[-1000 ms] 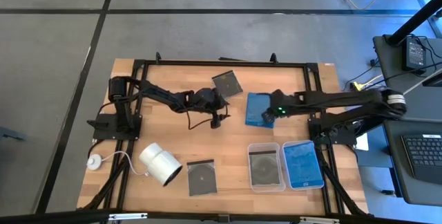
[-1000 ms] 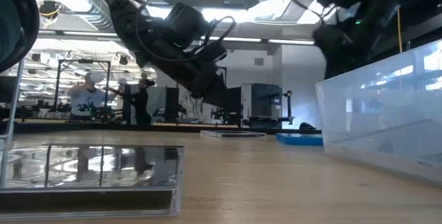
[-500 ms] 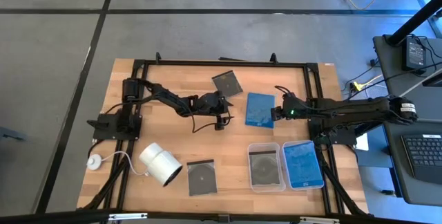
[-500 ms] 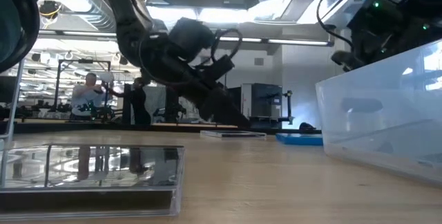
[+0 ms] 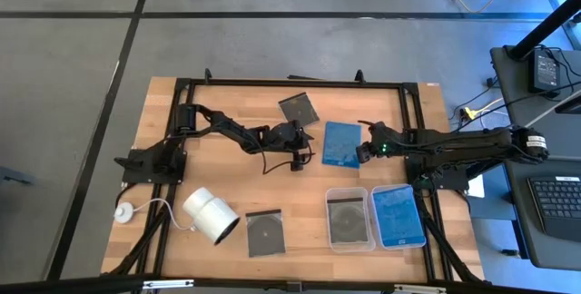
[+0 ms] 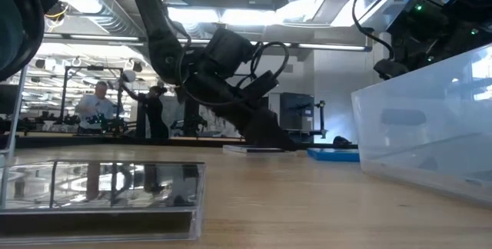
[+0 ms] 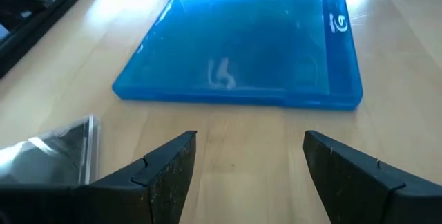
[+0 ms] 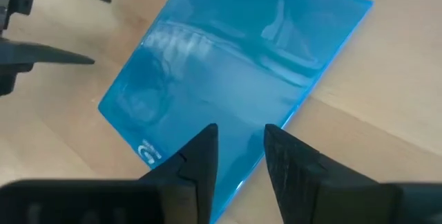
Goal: Pick & place jewel cases by type
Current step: Put the blue CD case into the right transparent bin
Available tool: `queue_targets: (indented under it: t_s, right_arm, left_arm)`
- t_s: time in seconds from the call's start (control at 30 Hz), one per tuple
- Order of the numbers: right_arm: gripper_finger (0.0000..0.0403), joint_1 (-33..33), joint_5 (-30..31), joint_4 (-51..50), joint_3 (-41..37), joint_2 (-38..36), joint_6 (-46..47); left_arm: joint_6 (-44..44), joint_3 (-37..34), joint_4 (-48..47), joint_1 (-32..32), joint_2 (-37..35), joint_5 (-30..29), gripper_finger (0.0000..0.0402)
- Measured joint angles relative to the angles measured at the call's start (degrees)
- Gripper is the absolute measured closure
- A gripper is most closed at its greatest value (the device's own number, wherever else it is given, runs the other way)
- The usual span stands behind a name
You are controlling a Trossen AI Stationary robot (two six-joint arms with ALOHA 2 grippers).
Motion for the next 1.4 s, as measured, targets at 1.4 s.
queue_targets:
  t_s: [1.4]
  right_arm:
    - [0.0133,-13.0,-12.7,-0.1,6.1,19.3,6.1]
  left_arm:
    - [-4.5,0.0,2.1,0.0,0.3,6.9,0.0137]
